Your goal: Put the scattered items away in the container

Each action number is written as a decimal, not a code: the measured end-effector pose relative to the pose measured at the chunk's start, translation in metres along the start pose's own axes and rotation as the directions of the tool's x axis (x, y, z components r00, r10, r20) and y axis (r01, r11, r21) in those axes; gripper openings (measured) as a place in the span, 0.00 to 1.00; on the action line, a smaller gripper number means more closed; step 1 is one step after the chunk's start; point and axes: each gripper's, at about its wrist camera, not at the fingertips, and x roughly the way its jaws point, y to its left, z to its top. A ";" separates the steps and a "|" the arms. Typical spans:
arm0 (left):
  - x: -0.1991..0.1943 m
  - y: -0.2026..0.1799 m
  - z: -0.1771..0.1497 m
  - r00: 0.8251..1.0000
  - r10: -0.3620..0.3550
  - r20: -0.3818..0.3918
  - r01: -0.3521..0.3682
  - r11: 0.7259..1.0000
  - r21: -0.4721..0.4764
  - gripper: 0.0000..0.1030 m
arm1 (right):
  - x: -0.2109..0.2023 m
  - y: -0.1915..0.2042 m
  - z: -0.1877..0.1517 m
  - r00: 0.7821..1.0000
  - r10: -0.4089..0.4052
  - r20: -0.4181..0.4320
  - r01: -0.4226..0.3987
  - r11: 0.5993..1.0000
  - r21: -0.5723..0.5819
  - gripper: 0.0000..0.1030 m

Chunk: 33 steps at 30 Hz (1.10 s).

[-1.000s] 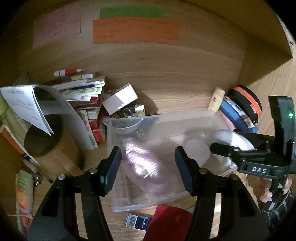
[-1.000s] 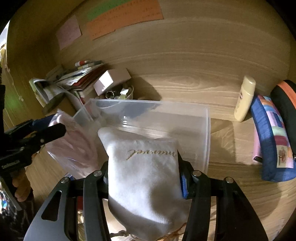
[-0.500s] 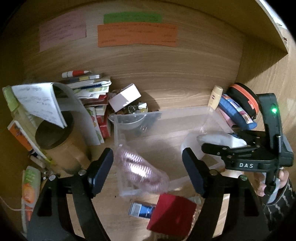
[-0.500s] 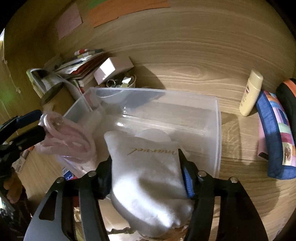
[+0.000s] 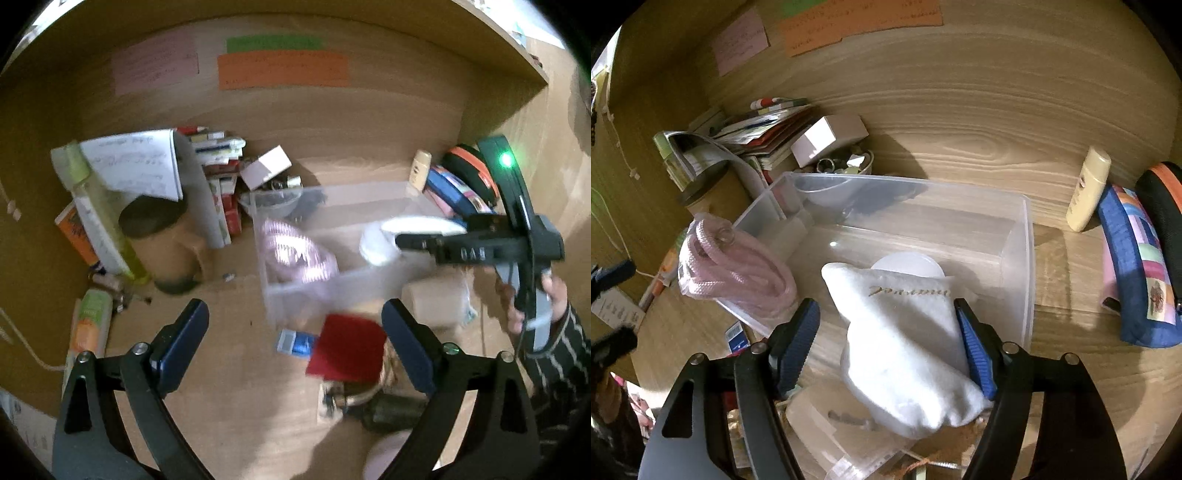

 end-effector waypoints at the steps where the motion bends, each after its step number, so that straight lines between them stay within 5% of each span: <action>1: -0.002 -0.001 -0.005 1.000 0.001 -0.009 -0.001 1.000 0.005 0.93 | -0.001 0.000 0.000 1.000 -0.001 0.002 0.001 1.000 0.002 0.67; 11: -0.017 -0.020 -0.043 0.993 -0.091 -0.080 0.093 0.995 0.024 0.93 | -0.002 0.003 0.000 0.999 -0.033 -0.010 0.033 0.999 -0.006 0.68; 14: -0.023 -0.028 -0.055 0.992 -0.084 -0.090 0.090 0.994 0.065 0.93 | -0.003 0.006 0.001 1.000 -0.028 0.005 0.028 1.000 -0.002 0.82; 25: -0.026 -0.032 -0.074 0.966 -0.199 -0.167 0.204 0.979 0.015 0.93 | -0.010 0.026 0.007 0.995 -0.088 0.051 0.091 0.994 -0.065 0.82; 33: -0.017 -0.053 -0.087 0.952 -0.217 -0.216 0.234 0.971 0.055 0.93 | -0.033 0.018 -0.006 0.991 -0.123 0.056 0.126 0.990 -0.058 0.82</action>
